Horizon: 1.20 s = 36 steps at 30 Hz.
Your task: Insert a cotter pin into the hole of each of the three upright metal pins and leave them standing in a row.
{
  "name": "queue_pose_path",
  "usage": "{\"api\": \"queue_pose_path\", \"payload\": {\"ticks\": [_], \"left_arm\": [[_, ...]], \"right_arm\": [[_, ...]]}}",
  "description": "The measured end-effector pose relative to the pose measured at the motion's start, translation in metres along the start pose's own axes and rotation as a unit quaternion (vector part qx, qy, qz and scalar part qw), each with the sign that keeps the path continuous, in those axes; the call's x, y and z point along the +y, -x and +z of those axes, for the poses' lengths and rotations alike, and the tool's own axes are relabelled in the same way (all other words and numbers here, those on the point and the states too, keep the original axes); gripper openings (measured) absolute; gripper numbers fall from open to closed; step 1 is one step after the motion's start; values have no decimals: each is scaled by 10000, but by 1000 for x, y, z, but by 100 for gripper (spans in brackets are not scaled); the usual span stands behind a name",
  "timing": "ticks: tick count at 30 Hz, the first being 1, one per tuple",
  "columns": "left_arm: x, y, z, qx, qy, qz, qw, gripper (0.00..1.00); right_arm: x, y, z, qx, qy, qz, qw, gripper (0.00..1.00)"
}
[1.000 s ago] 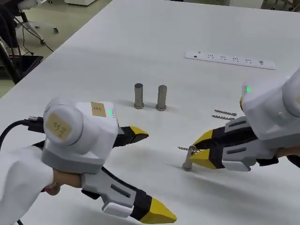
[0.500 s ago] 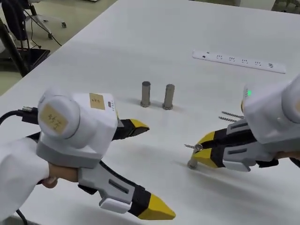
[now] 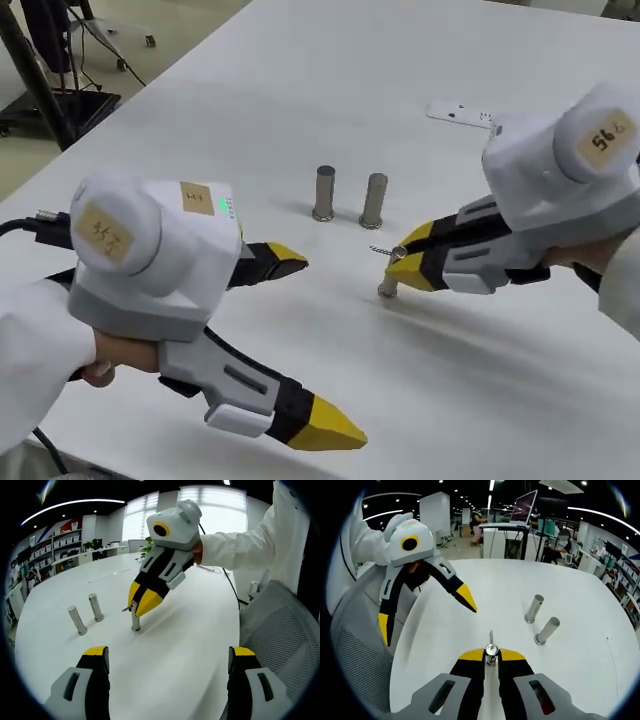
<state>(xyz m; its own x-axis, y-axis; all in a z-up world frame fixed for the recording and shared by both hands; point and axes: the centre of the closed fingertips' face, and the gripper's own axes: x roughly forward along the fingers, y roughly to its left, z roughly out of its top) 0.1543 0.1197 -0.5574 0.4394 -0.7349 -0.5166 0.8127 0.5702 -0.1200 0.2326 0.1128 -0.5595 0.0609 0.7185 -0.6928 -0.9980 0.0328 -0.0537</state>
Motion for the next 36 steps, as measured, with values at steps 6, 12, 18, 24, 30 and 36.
{"api": "queue_pose_path", "payload": {"ticks": [6,12,18,24,30,36], "left_arm": [[8,5,1,-37,71,121,9999,99],[9,8,1,-42,102,126,9999,99],[8,9,-1,-31,138,127,9998,98],[5,9,-1,-49,151,73,9998,98],[5,10,0,-68,185,91,9998,97],[2,11,-3,19,164,71,9998,97]], "right_arm": [[0,-11,4,28,40,68,10000,4],[-1,-15,4,33,35,95,9999,4],[0,-17,2,61,86,138,9998,4],[1,-18,5,20,83,155,9998,4],[2,-18,6,30,289,180,9994,4],[0,-18,4,75,308,139,9994,6]]}}
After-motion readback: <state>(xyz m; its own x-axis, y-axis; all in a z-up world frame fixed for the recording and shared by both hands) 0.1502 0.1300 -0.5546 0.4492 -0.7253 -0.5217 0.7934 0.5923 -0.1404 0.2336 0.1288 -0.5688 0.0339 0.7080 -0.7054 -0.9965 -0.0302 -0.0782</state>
